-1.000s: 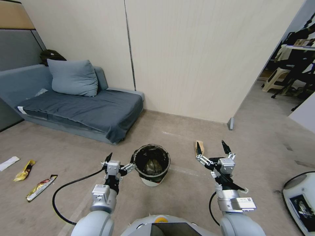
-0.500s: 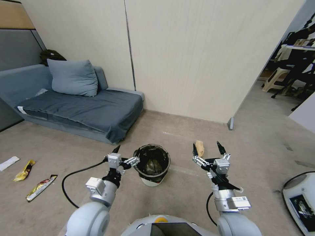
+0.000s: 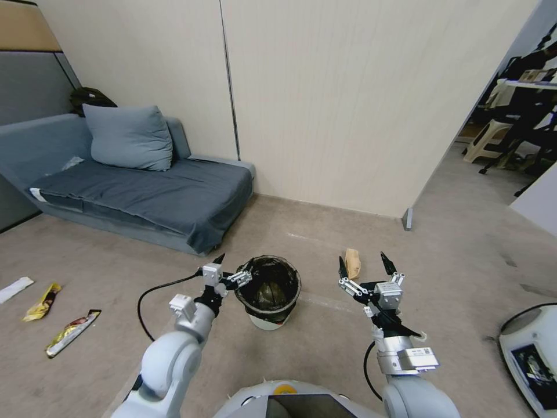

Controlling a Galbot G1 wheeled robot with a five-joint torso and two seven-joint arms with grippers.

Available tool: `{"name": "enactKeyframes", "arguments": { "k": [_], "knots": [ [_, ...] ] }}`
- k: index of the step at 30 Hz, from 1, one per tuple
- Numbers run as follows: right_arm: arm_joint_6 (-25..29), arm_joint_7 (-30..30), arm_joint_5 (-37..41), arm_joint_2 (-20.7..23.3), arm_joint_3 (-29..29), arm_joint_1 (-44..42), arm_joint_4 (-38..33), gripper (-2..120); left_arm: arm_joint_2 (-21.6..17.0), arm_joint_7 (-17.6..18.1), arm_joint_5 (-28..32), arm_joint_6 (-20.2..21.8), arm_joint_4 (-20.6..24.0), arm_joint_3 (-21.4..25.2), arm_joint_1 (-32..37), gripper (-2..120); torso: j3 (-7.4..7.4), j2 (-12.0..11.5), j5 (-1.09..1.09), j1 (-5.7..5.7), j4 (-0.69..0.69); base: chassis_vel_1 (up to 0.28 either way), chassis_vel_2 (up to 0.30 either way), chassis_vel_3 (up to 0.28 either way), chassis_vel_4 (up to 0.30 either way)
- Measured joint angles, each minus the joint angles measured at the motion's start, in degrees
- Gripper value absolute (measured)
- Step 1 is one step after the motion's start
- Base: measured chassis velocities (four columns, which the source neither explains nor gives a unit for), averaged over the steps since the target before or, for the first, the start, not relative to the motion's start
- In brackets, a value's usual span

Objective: Pick up the trash bin, then pick up the garbage from the floor and place it into the trash bin.

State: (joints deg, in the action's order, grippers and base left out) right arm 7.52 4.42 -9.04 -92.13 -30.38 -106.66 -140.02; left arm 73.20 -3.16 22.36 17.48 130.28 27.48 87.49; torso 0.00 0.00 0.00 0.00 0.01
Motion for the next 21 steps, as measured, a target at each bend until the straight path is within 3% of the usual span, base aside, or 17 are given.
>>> {"name": "enactKeyframes", "arguments": {
  "k": [3, 5, 7, 8, 21],
  "knots": [
    [0.0, 0.0, -0.3, 0.0, -0.1, 0.1, 0.5, 100, 0.0, 0.1, 0.8, 0.1, -3.6, -0.6, -2.0, 97, 0.00, 0.0, 0.03, 0.00, 0.00, 0.000, 0.000, 0.000, 0.000],
    [0.0, 0.0, -0.4, 0.0, -0.1, 0.1, 0.6, 100, 0.1, 0.5, 1.6, 0.3, -8.8, -1.7, -4.6, 97, 0.01, 0.0, -0.05, 0.00, -0.03, 0.000, 0.000, 0.000, 0.000],
    [0.0, 0.0, -0.4, 0.0, -0.1, 0.1, 0.6, 100, 0.4, 0.6, 1.7, 0.4, -10.5, -2.0, -5.5, 97, 0.00, 0.0, 0.03, 0.00, -0.03, 0.000, 0.000, 0.000, 0.000],
    [0.0, 0.0, -0.4, 0.0, -0.1, 0.1, 0.6, 100, 0.7, 0.8, 1.8, 0.5, -11.9, -2.4, -6.2, 97, 0.00, 0.0, -0.03, 0.00, -0.02, 0.000, 0.000, 0.000, 0.000],
    [0.0, 0.0, -0.5, 0.0, -0.1, 0.2, 1.0, 100, 2.8, 1.8, -1.5, 0.0, -15.5, -2.9, -6.8, 97, 0.00, 0.0, 0.00, 0.00, -0.01, 0.000, 0.000, 0.000, 0.000]
  ]
}}
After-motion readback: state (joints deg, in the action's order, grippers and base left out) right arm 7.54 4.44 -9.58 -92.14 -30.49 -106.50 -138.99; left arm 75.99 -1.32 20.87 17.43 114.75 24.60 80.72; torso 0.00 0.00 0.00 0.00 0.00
